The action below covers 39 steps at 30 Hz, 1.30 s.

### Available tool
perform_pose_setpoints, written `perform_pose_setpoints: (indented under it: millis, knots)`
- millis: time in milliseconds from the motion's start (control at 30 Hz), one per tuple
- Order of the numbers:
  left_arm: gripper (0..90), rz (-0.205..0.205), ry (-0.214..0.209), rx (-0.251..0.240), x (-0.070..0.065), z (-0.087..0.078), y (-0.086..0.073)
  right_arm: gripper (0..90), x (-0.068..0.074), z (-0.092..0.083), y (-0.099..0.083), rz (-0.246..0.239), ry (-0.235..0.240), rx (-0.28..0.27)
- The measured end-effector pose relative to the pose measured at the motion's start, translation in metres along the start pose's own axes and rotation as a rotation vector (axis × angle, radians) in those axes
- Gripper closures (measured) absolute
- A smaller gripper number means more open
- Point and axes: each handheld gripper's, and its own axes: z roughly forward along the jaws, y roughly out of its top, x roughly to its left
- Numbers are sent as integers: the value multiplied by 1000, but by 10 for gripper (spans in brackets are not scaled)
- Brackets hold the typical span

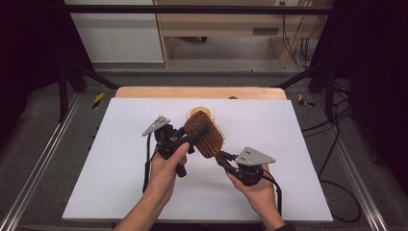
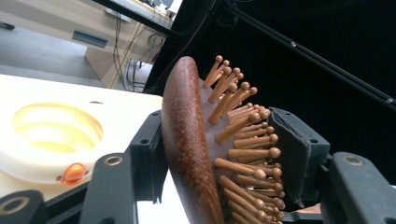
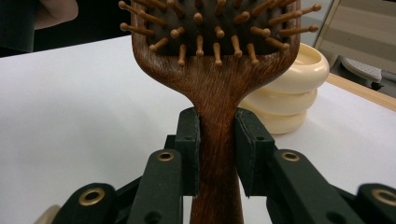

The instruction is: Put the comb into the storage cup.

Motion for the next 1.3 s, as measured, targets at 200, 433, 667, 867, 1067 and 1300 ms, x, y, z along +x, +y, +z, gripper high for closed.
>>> perform_pose_setpoints:
  millis: [200,433,667,867,1067,1300]
  knots:
    - [479,-35,2,-7,0,0,0,728,1,2,-1,9,4,2]
    - [510,-17,7,5,-6,1,2,727,1,3,-3,22,7,0]
    - [518,-37,-5,5,-8,3,5,724,0,2,-3,41,16,-17]
    - [519,-34,-1,3,-8,3,7,687,-1,3,-4,59,35,-24]
    - [518,-32,15,-11,-5,1,12,480,-2,4,-6,82,27,-19]
    - [517,21,40,-26,-7,-4,20,235,-2,-7,-6,79,-41,-13]
